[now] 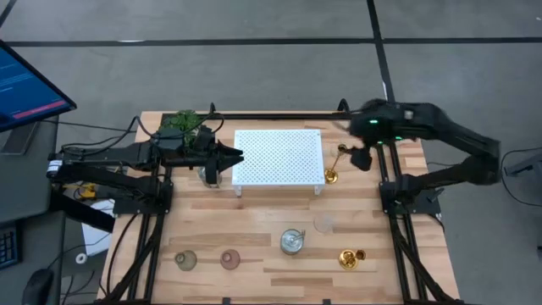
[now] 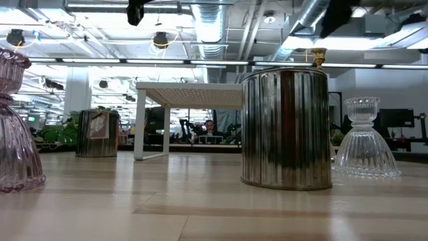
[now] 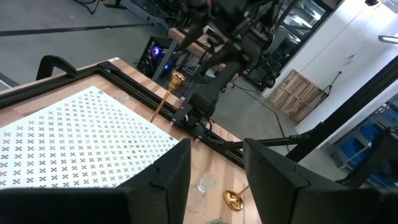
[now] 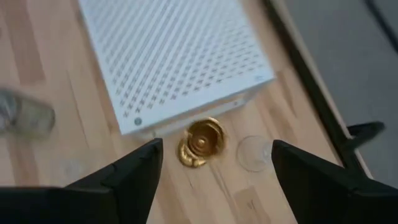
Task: Pick & Place candle stick holders
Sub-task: Put the top gold candle holder on the shelf
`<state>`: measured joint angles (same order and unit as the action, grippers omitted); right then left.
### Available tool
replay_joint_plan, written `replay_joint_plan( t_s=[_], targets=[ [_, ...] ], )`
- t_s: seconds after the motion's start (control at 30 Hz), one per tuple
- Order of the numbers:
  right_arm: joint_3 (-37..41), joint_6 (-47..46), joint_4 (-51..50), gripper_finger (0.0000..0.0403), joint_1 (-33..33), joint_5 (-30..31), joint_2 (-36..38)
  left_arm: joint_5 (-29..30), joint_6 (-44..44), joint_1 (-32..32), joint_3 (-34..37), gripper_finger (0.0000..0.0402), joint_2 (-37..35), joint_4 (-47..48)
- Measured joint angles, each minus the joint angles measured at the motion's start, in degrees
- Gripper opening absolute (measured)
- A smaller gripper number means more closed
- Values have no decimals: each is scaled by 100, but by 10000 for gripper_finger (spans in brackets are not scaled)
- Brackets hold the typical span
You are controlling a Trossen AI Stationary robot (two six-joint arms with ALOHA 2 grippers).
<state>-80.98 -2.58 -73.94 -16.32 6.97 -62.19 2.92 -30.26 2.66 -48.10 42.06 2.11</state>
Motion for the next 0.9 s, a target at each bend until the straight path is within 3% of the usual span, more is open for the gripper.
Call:
replay_joint_plan(
  t_s=[0.2, 0.4, 0.6, 0.9],
  targets=[
    [1043, -969, 648, 291, 255, 521, 1339, 2, 0, 0, 0, 146, 0, 0],
    [2565, -1606, 1582, 291, 676, 805, 2125, 2, 0, 0, 0, 146, 0, -5],
    [3486, -1947, 1830, 291, 1053, 1136, 2336, 2, -2, 0, 0, 146, 0, -26],
    [4661, -1959, 3124, 291, 1572, 1315, 2424, 135, -2, 0, 0, 146, 0, -37]
  ],
)
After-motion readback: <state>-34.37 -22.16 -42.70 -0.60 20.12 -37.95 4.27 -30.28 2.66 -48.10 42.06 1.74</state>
